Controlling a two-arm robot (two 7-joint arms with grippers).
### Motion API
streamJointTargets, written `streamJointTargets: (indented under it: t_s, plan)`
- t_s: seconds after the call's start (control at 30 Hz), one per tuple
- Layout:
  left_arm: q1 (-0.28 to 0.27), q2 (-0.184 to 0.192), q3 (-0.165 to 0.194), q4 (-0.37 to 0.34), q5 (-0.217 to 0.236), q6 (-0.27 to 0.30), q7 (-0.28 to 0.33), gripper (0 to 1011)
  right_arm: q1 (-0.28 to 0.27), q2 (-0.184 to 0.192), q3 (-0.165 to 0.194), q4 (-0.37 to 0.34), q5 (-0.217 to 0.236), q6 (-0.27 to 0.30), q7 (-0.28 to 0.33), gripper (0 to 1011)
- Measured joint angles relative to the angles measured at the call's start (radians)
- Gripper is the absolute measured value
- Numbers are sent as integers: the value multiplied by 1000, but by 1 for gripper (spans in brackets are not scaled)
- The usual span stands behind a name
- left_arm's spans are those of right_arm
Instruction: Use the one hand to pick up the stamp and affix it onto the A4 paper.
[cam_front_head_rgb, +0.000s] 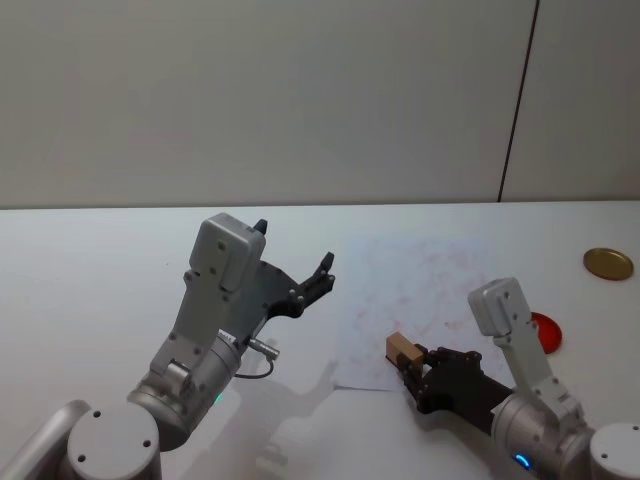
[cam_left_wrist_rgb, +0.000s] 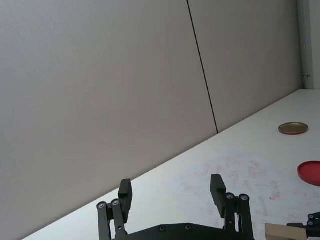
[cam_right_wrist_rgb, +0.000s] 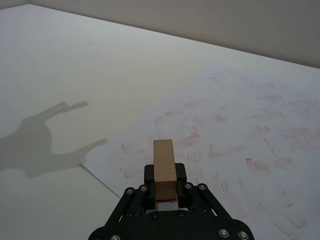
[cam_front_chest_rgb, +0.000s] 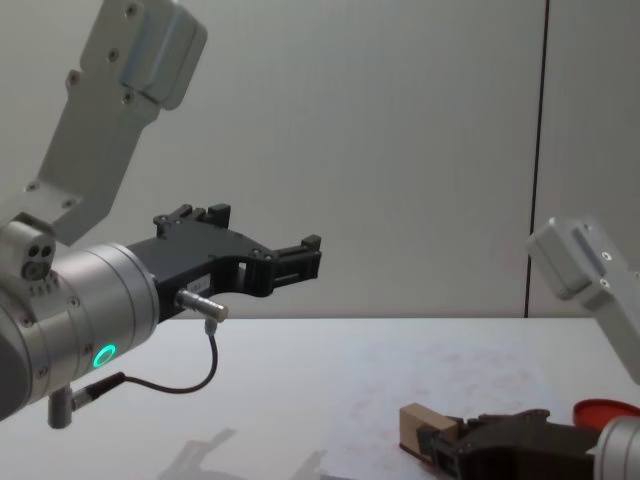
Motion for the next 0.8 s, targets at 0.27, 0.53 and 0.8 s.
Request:
streamJointTargets:
  t_s: [0.27,0.53,0.8]
  plan:
    - [0,0,0,0,0,0,0,993,5,1,1,3,-6,19,5,217]
    - [0,0,0,0,0,0,0,993,10,4,2,4,-12,40,14,217]
    - [0,0,0,0,0,0,0,993,11,7,4,3,-9,48,15,217]
